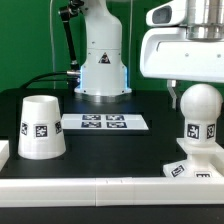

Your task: Assemble lamp

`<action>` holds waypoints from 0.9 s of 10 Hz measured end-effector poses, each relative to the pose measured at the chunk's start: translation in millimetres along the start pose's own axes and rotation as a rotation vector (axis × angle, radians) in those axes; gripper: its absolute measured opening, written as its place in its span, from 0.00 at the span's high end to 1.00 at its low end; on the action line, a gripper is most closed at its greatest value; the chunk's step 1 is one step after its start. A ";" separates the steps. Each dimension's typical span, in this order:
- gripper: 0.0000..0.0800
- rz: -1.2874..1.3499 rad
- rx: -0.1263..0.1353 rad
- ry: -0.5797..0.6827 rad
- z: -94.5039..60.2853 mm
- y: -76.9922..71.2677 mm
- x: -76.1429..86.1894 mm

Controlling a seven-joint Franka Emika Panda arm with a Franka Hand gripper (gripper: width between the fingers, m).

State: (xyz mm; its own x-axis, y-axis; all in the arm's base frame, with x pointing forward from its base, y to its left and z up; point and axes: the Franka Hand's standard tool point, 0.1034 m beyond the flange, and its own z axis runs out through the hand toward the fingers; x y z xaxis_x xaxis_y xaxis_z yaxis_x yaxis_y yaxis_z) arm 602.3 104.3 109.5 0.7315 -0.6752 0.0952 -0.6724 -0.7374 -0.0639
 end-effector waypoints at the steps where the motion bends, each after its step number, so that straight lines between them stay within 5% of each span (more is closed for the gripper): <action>1: 0.28 0.051 0.001 -0.002 0.0 -0.3 -0.4; 3: 0.28 0.167 0.007 -0.011 0.1 -0.9 -1.6; 6: 0.28 0.538 0.065 -0.031 0.6 -3.6 -4.4; 9: 0.28 0.726 0.084 -0.056 0.0 -7.4 -5.4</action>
Offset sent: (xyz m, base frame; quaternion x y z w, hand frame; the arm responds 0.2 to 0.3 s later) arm -0.0153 -0.0107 -0.0035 0.0180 -0.0056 0.3460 0.9381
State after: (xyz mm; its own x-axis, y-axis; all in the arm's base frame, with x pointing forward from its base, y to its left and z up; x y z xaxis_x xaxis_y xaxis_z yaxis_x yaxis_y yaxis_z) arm 603.3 113.4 109.5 0.1111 -0.9925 -0.0506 -0.9806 -0.1012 -0.1680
